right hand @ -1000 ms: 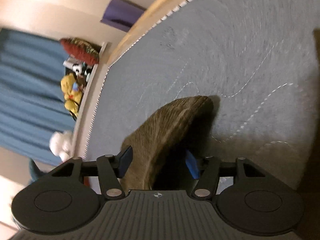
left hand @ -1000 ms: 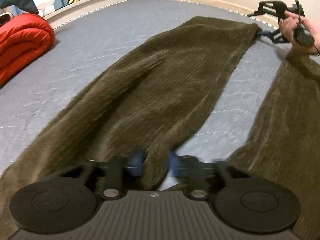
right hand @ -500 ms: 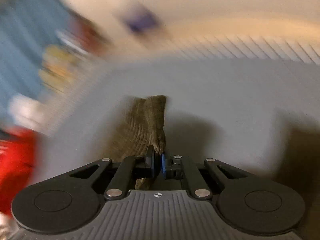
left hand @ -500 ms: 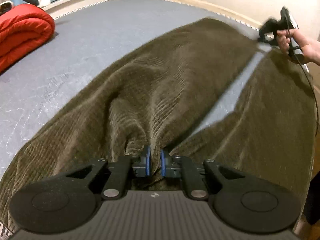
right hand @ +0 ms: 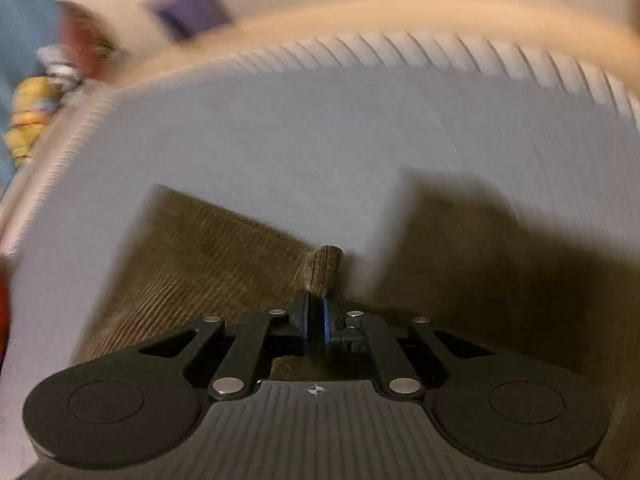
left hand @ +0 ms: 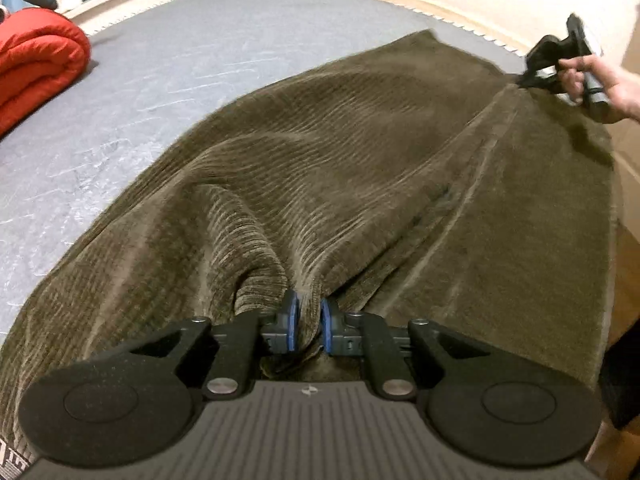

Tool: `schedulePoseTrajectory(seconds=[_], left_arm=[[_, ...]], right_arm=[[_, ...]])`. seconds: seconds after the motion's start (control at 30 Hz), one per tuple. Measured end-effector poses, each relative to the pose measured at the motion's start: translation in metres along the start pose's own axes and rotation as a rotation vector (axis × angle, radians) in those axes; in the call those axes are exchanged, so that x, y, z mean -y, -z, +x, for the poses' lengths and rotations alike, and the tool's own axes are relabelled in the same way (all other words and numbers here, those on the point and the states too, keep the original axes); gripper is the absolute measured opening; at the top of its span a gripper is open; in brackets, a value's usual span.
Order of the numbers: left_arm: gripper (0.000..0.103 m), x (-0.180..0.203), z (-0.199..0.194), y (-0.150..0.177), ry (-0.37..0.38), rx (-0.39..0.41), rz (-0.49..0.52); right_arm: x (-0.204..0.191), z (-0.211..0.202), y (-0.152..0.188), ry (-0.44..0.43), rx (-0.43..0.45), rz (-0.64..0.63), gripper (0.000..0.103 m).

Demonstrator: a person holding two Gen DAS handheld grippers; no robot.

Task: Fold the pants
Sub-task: 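Open both tools to release the pants onto the mattress, then move both tools back toward the grey striped waistband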

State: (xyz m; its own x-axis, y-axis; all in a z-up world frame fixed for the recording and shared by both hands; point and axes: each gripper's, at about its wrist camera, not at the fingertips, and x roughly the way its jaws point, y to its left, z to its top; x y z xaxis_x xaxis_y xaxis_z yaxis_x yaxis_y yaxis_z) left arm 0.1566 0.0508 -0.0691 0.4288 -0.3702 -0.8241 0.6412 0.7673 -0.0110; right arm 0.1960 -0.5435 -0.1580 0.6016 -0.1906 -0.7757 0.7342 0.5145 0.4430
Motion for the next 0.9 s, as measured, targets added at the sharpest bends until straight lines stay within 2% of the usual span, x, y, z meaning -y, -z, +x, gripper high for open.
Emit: schedulePoseTrajectory(seconds=[0.03, 0.07, 0.1, 0.13, 0.17, 0.23, 0.3, 0.33, 0.37, 0.4, 0.43, 0.47, 0.53, 0.57, 0.6, 0.67, 0.77, 0.83, 0.9], left_arm=[[0.030, -0.002, -0.006, -0.001, 0.035, 0.005, -0.012], [0.047, -0.006, -0.014, 0.000, 0.068, 0.022, -0.028], [0.054, -0.011, -0.026, 0.000, 0.104, 0.055, -0.049], [0.054, -0.018, -0.038, 0.001, 0.129, 0.094, -0.072], [0.054, -0.026, -0.047, 0.003, 0.139, 0.121, -0.095], [0.054, -0.049, -0.065, 0.010, 0.132, 0.171, -0.172], [0.040, -0.077, -0.071, 0.025, 0.099, 0.180, -0.262], [0.036, -0.088, -0.066, 0.036, 0.073, 0.147, -0.300], [0.030, -0.097, -0.053, 0.047, 0.033, 0.073, -0.338], [0.022, -0.102, -0.033, 0.060, -0.031, -0.046, -0.364], [0.019, -0.102, -0.018, 0.073, -0.093, -0.145, -0.364], [0.019, -0.100, -0.022, 0.081, -0.107, -0.087, -0.355], [0.019, -0.101, -0.036, 0.079, -0.120, -0.091, -0.400], [0.019, -0.102, -0.049, 0.077, -0.137, -0.057, -0.426], [0.024, -0.101, -0.067, 0.076, -0.142, 0.002, -0.443], [0.024, -0.103, -0.096, 0.076, -0.168, 0.067, -0.488], [0.032, -0.103, -0.145, 0.091, -0.206, 0.183, -0.612], [0.033, -0.106, -0.169, 0.103, -0.222, 0.239, -0.679], [0.034, -0.104, -0.187, 0.113, -0.241, 0.284, -0.706]], right_arm=[[0.003, -0.003, -0.005, -0.008, 0.012, 0.029, 0.006], [-0.002, -0.012, -0.010, 0.040, 0.061, 0.020, 0.008], [-0.010, -0.024, -0.015, 0.088, 0.141, -0.012, 0.017], [-0.019, -0.038, -0.018, 0.112, 0.229, -0.062, 0.021], [-0.023, -0.048, -0.021, 0.107, 0.280, -0.093, 0.028], [-0.031, -0.063, -0.022, 0.052, 0.330, -0.111, 0.032], [-0.041, -0.076, -0.022, -0.024, 0.346, -0.117, 0.032], [-0.048, -0.085, -0.018, -0.055, 0.349, -0.126, 0.032], [-0.056, -0.092, -0.016, -0.096, 0.355, -0.142, 0.032], [-0.065, -0.099, -0.013, -0.134, 0.362, -0.162, 0.033], [-0.077, -0.107, -0.010, -0.170, 0.368, -0.193, 0.034], [-0.090, -0.116, -0.006, -0.199, 0.371, -0.223, 0.035], [-0.111, -0.137, 0.008, -0.272, 0.374, -0.276, 0.039], [-0.123, -0.150, 0.014, -0.322, 0.371, -0.308, 0.042], [-0.135, -0.163, 0.025, -0.377, 0.368, -0.347, 0.045], [-0.158, -0.200, 0.053, -0.477, 0.366, -0.440, 0.049], [-0.180, -0.245, 0.094, -0.614, 0.354, -0.587, 0.054], [-0.182, -0.265, 0.127, -0.713, 0.341, -0.668, 0.058], [-0.188, -0.277, 0.156, -0.761, 0.314, -0.743, 0.058]])
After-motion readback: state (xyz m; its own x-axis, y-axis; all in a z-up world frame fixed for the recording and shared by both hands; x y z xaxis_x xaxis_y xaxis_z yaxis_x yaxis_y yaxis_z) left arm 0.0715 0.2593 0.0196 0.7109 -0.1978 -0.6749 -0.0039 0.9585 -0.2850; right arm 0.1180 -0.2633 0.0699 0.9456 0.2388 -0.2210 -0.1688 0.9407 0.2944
